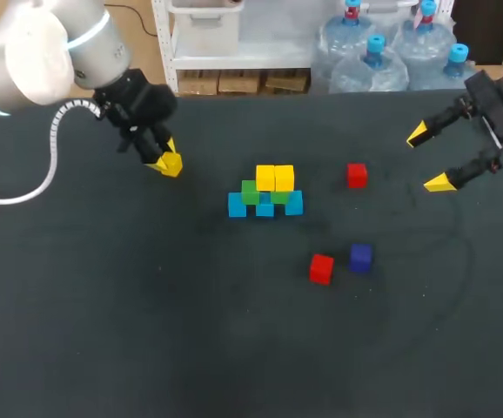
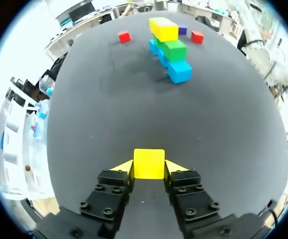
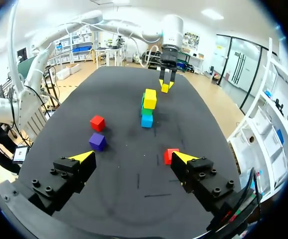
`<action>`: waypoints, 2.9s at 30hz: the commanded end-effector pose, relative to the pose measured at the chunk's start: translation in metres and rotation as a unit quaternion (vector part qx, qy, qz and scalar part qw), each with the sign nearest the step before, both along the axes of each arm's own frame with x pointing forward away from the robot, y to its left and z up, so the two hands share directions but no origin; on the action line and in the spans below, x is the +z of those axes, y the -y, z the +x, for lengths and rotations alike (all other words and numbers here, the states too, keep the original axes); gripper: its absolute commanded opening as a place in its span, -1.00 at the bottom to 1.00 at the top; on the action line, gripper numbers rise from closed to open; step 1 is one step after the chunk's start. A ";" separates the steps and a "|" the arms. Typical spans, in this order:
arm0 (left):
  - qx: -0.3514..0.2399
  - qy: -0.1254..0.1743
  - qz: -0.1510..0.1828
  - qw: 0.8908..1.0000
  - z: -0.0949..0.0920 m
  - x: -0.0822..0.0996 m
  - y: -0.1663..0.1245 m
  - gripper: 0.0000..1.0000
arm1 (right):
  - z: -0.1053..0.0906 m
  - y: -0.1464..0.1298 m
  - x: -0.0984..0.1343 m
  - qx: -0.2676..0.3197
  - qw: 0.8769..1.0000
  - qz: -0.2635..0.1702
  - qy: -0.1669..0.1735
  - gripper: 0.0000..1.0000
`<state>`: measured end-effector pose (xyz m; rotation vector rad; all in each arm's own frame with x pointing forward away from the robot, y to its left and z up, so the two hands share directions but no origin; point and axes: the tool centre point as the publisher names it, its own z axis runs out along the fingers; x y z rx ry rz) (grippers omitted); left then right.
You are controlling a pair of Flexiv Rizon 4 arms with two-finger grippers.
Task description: Place the blue cubes, place green cubes on the blue cubes, place the yellow cubes on the green cubes, then place the red cubes on the yellow cubes, and place purple cube on the red cubes.
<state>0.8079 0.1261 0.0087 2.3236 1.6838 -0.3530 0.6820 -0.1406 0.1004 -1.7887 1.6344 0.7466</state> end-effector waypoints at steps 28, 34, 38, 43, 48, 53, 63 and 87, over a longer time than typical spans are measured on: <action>0.187 0.065 -0.024 0.980 -0.093 0.060 0.018 -1.00 | 0.000 0.000 -0.001 0.000 1.000 0.001 0.001 1.00; 0.180 0.064 -0.024 0.981 -0.094 0.063 0.028 -1.00 | 0.000 0.000 -0.001 0.000 1.000 0.001 0.001 1.00; 0.176 0.061 -0.026 0.982 -0.098 0.066 0.036 -1.00 | 0.000 0.000 -0.001 0.000 1.000 0.001 0.001 1.00; 0.173 0.052 -0.023 0.983 -0.102 0.070 0.045 -1.00 | 0.000 0.000 -0.001 0.000 1.000 0.001 0.001 1.00; 0.182 0.044 -0.017 0.982 -0.108 0.072 0.053 -1.00 | 0.000 0.000 -0.001 0.000 1.000 0.001 0.001 1.00; 0.178 0.045 -0.015 0.983 -0.114 0.077 0.063 -1.00 | 0.000 0.000 -0.001 0.000 1.000 0.001 0.001 1.00; 0.154 0.048 -0.020 0.987 -0.114 0.079 0.089 -1.00 | 0.000 0.000 -0.001 0.000 1.000 0.001 0.001 1.00; 0.140 0.042 -0.016 0.989 -0.102 0.067 0.118 -1.00 | 0.000 0.000 -0.001 0.000 1.000 0.001 0.001 1.00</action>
